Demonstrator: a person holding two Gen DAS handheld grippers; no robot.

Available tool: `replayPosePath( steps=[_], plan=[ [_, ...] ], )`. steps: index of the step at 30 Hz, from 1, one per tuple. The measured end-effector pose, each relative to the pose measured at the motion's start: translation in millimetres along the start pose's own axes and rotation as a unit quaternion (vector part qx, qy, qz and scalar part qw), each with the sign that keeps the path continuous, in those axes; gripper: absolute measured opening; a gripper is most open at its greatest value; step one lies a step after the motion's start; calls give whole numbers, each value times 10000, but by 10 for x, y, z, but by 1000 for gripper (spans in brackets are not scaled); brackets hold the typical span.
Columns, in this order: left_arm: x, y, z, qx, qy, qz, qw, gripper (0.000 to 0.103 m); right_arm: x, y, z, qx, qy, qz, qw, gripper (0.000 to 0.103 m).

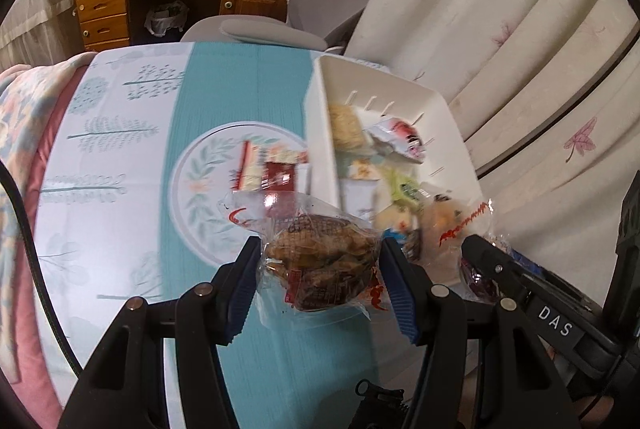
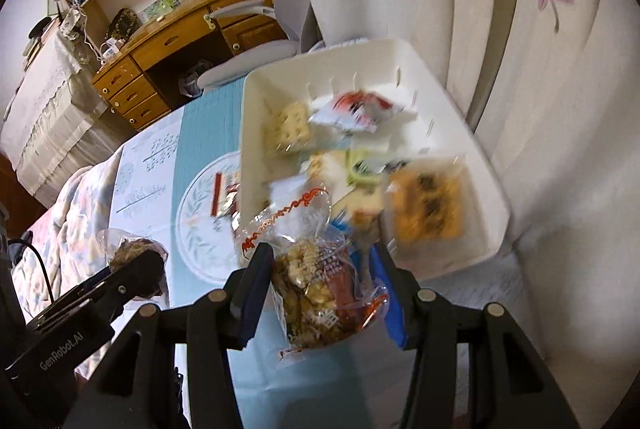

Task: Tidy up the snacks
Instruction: 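Carry both nut bags over the white tray and open both grippers to drop them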

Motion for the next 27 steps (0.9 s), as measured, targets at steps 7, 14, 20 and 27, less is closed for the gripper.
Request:
replayPosePath(
  steps=[7, 14, 20, 27],
  plan=[
    [-179, 200, 418, -17, 61, 205, 9998, 59, -294, 19, 353, 8, -150, 161, 9998, 50],
    [-270, 448, 660, -9, 69, 202, 9998, 64, -456, 52, 587, 23, -298, 247, 9992, 51],
    [-246, 602, 733, -114, -86, 19, 9999, 78, -479, 49, 582, -333, -461, 286, 9980, 59],
    [-205, 568, 691, -272, -152, -15, 9995, 84, -477, 25, 569, -499, -397, 354, 9973, 73]
  ],
)
Point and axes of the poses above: each gripper's, at about its wrist camera, not at the fingertips, and y roughly the way its jaws point, z to its right, x to its underside, the point moved 7 cm from there along y, roughly the way its jaws point, and after that the axes turned 8 degrees about y, right-handed, at the moved point
